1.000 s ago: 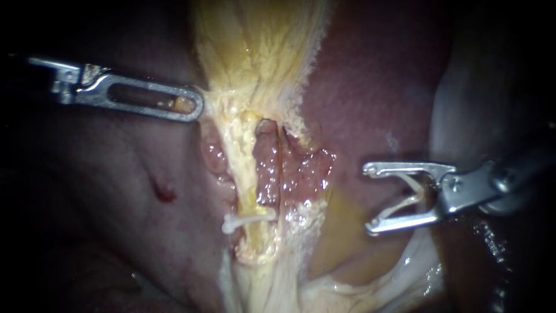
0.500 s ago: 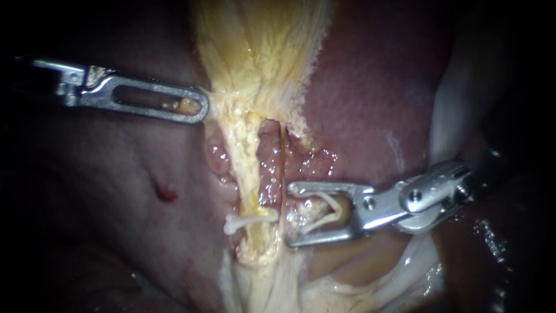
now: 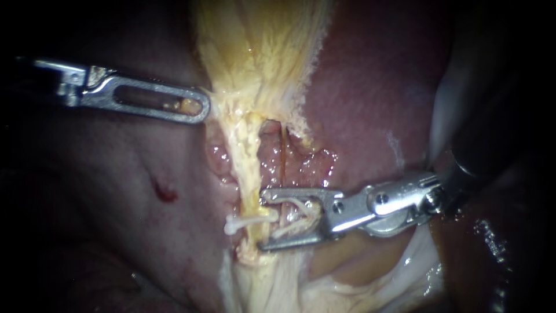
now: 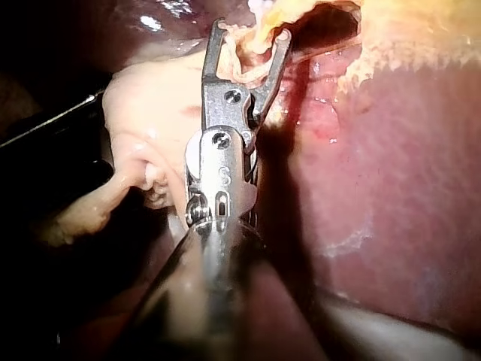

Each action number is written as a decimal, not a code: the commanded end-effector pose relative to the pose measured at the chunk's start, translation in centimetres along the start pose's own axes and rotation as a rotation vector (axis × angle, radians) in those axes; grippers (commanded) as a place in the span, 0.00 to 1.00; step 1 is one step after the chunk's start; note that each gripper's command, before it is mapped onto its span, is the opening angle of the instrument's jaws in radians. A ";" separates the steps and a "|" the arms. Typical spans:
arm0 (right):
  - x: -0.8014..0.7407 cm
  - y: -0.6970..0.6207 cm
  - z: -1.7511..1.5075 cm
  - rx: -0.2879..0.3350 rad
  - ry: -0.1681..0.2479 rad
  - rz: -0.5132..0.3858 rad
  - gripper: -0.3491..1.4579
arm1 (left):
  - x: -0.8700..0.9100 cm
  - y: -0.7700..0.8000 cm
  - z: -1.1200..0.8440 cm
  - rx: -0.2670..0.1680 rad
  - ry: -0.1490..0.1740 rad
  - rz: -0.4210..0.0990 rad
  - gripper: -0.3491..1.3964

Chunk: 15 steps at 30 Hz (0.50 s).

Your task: Clipping second clip left tube

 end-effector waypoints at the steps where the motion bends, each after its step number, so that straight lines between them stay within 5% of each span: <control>1: -0.01 0.03 -0.01 -0.001 0.005 0.020 0.47 | 0.00 0.00 0.00 0.000 0.000 0.000 0.00; 15: -0.11 0.28 -0.05 0.012 0.028 0.172 0.47 | 0.01 -0.01 0.01 0.002 0.001 0.000 0.00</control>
